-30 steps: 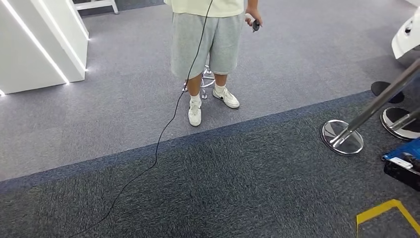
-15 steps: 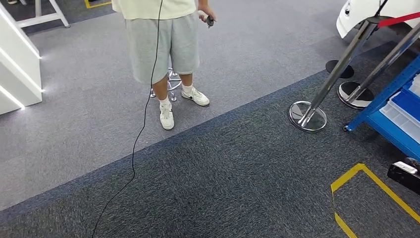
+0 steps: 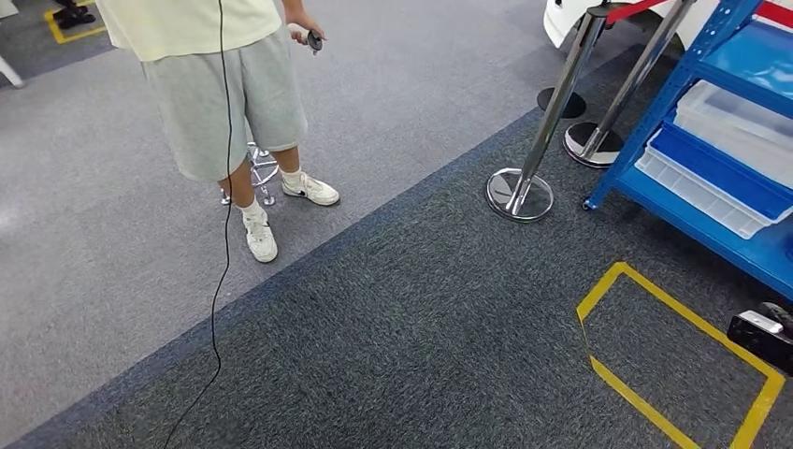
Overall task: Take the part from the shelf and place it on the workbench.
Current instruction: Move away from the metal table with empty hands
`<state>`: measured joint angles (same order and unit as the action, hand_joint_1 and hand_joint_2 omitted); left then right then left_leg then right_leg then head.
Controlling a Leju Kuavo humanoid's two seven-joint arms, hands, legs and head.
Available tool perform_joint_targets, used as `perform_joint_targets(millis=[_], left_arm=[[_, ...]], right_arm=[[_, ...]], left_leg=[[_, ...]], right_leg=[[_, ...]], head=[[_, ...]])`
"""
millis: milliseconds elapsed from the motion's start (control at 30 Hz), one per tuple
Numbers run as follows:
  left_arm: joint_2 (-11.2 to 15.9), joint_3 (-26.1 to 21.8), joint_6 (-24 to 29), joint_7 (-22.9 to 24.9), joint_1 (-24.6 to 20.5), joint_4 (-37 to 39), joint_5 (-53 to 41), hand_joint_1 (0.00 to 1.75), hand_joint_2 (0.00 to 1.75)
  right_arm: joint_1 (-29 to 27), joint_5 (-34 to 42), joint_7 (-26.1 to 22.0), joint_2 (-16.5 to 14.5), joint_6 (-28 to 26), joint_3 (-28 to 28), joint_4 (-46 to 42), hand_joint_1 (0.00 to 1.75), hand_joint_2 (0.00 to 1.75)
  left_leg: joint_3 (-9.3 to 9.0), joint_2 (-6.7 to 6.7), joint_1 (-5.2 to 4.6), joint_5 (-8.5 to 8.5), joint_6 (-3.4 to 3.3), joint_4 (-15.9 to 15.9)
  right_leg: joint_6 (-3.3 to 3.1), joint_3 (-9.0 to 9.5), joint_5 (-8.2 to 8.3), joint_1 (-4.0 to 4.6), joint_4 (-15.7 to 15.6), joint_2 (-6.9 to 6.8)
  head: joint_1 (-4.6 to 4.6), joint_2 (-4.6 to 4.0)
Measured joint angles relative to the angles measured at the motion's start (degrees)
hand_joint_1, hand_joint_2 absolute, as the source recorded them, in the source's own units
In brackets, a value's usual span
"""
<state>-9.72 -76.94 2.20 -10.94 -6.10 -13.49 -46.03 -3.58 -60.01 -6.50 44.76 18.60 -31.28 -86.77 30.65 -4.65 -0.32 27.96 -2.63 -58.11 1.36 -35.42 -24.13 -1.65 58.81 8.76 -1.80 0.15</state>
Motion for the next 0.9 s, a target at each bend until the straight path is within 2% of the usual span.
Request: perform_joint_targets(millis=[33,67,133,167,200,233,267,300,333,400,433,467,533,567,600,667,700,733,767,800,833,900], left_arm=[[0.0,0.0,0.0,0.0,0.0,0.0,0.0,0.0,0.0],[-0.1,0.0,0.0,-0.1,0.0,0.0,0.1,0.0,0.0],[-0.1,0.0,-0.1,-0.3,0.1,0.0,0.3,0.0,0.0],[-0.1,0.0,-0.1,-0.4,0.1,0.0,0.4,0.0,0.0],[-0.1,0.0,-0.1,-0.4,0.2,0.0,0.4,0.0,0.0],[-0.1,0.0,-0.1,-0.4,0.2,0.0,0.5,0.0,0.0],[-0.1,0.0,-0.1,-0.4,0.2,0.0,0.5,0.0,0.0],[-0.1,0.0,-0.1,-0.4,0.2,0.0,0.5,0.0,0.0],[-0.1,0.0,-0.2,-0.4,0.1,0.0,0.4,0.0,0.0],[-0.1,0.0,-0.3,-0.5,0.0,0.0,0.3,0.0,0.0],[-0.1,0.0,-0.4,-0.6,0.0,0.0,0.3,0.0,0.0],[-0.1,0.0,-0.5,-0.7,-0.1,0.0,0.2,0.0,0.0],[-0.1,0.0,-0.8,-1.0,-0.2,0.0,0.2,0.0,0.0],[-0.1,0.0,-0.8,-1.1,-0.3,0.0,0.2,0.0,0.0],[-0.1,0.0,-0.9,-1.2,-0.3,0.0,0.2,0.0,0.0],[-0.1,0.0,-1.0,-1.5,-0.2,0.0,0.1,0.0,0.0],[-0.2,0.0,-1.1,-1.7,-0.1,0.0,0.0,0.0,0.0],[-0.2,0.0,-1.2,-1.9,0.0,0.0,0.0,0.0,0.0],[-0.1,0.0,-1.2,-2.0,0.1,0.0,-0.1,0.0,0.0],[-0.1,0.0,-1.2,-2.1,0.1,0.0,-0.1,0.0,0.0],[-0.1,0.0,-1.2,-2.1,0.2,0.0,-0.1,0.0,0.0],[0.0,0.0,-1.2,-2.0,0.3,0.0,-0.1,0.0,0.0]], right_arm=[[0.0,0.0,0.0,-0.1,-0.1,0.0,0.1,0.0,0.0],[0.1,0.0,-0.1,-0.1,-0.2,0.0,0.1,0.0,0.0],[0.8,0.0,-0.1,-0.3,-0.3,0.0,0.3,0.0,0.0],[1.1,0.0,-0.1,-0.5,-0.3,0.0,0.4,0.0,0.0],[1.2,0.0,-0.1,-0.7,-0.4,0.1,0.5,0.0,0.0],[1.2,0.0,-0.1,-0.9,-0.4,0.2,0.6,0.0,0.0],[1.2,0.0,-0.2,-1.1,-0.4,0.3,0.7,0.0,0.0],[1.3,-0.1,-0.1,-1.2,-0.5,0.3,0.8,0.0,0.0],[1.4,-0.1,-0.1,-1.2,-0.6,0.4,0.9,0.0,0.0],[1.5,-0.1,0.0,-1.3,-1.0,0.4,1.0,0.0,0.0],[1.4,-0.1,0.0,-1.4,-1.1,0.3,1.0,0.0,0.0],[1.3,-0.1,0.1,-1.5,-1.3,0.2,1.0,0.0,0.0],[1.0,-0.1,0.1,-1.5,-1.5,-0.1,1.0,0.0,0.0],[1.0,-0.1,0.2,-1.6,-1.6,-0.4,1.0,0.0,0.0],[0.9,-0.1,0.2,-1.6,-1.6,-0.5,0.9,0.0,0.0],[0.8,-0.1,0.2,-1.9,-1.7,-0.7,0.9,0.0,0.0],[0.6,-0.2,0.1,-2.2,-1.7,-0.7,0.9,0.0,0.0],[0.4,-0.4,0.1,-2.6,-1.6,-0.8,0.8,0.0,0.0],[0.1,-0.6,0.0,-3.0,-1.6,-0.8,0.8,0.0,0.0],[-0.1,-0.9,-0.2,-3.3,-1.6,-1.0,0.8,0.0,0.0],[-0.4,-1.1,-0.3,-3.7,-1.5,-1.2,0.6,0.0,0.0],[-0.7,-1.3,-0.7,-4.2,-1.3,-1.8,0.2,0.0,0.0]], left_leg=[[-0.21,0.91,-0.01,-0.32,-0.31,0.5],[-0.44,1.88,0.07,-0.69,-0.67,1.1],[-0.68,3.82,0.12,-1.2,-1.16,2.0],[-0.64,4.68,0.05,-1.2,-1.29,2.1],[-0.58,5.53,-0.01,-1.13,-1.31,2.0],[-0.53,6.37,-0.05,-1.01,-1.28,2.0],[-0.5,7.23,-0.05,-0.84,-1.22,1.8],[-0.52,8.08,-0.04,-0.62,-1.12,1.6],[-0.58,8.88,-0.03,-0.33,-0.95,1.4],[-0.79,10.22,-0.21,0.34,-0.37,0.9],[-0.97,10.8,-0.31,0.62,-0.02,0.7],[-1.17,11.36,-0.38,0.85,0.32,0.7],[-1.58,12.14,-0.28,1.32,0.99,0.6],[-1.46,11.29,-0.16,1.92,1.34,-0.1],[-0.8,9.79,-0.04,3.05,1.62,-1.7],[2.38,6.29,0.19,6.54,1.89,-8.4],[4.37,5.52,0.23,8.07,1.89,-12.2],[5.89,5.24,0.23,8.71,1.85,-15.0],[6.51,5.13,0.23,8.19,1.75,-15.7],[6.14,4.91,0.23,6.58,1.56,-14.3],[4.84,4.15,0.23,4.23,1.27,-11.0],[1.8,0.67,0.32,0.73,0.64,-3.5]], right_leg=[[0.3,-0.17,0.04,-0.07,0.1,-0.44],[0.51,-0.57,-0.44,0.02,0.7,-1.95],[0.73,-2.68,-3.19,0.22,5.1,-6.27],[0.9,-4.3,-5.0,0.18,8.6,-7.65],[1.08,-5.79,-6.31,0.03,11.8,-8.18],[1.26,-6.62,-6.74,-0.11,13.7,-8.46],[1.41,-6.45,-6.16,-0.22,13.7,-8.69],[1.53,-5.1,-4.68,-0.29,11.5,-9.07],[1.58,-2.95,-2.98,-0.33,7.7,-9.92],[1.09,0.46,-1.09,0.04,1.7,-11.91],[0.68,1.08,-0.99,0.27,0.4,-12.33],[0.22,1.05,-1.15,0.51,0.4,-12.12],[-0.5,1.01,-1.03,0.41,0.2,-10.67],[-0.83,1.08,-0.93,0.25,0.1,-10.02],[-1.19,1.12,-0.81,0.08,-0.1,-9.38],[-1.67,1.09,-0.72,0.04,-0.2,-8.12],[-1.8,1.03,-0.72,0.15,-0.2,-7.42],[-1.84,1.0,-0.72,0.26,-0.1,-6.65],[-1.86,0.99,-0.72,0.36,-0.1,-5.85],[-1.85,1.0,-0.72,0.43,0.0,-5.0],[-1.84,0.99,-0.73,0.45,0.1,-4.16],[-1.65,0.83,-0.71,0.43,0.2,-2.59]], head=[[0.03,0.0],[0.05,0.0],[0.1,0.0],[0.1,0.0],[0.09,0.0],[0.09,0.0],[0.1,0.0],[0.1,0.0],[0.1,-0.01],[0.08,-0.01],[0.06,0.0],[0.05,0.0],[0.03,0.0],[0.03,0.0],[0.01,0.0],[-0.02,0.0],[-0.02,0.0],[-0.02,0.0],[-0.01,0.0],[-0.01,-0.01],[-0.01,-0.01],[0.01,-0.01]])
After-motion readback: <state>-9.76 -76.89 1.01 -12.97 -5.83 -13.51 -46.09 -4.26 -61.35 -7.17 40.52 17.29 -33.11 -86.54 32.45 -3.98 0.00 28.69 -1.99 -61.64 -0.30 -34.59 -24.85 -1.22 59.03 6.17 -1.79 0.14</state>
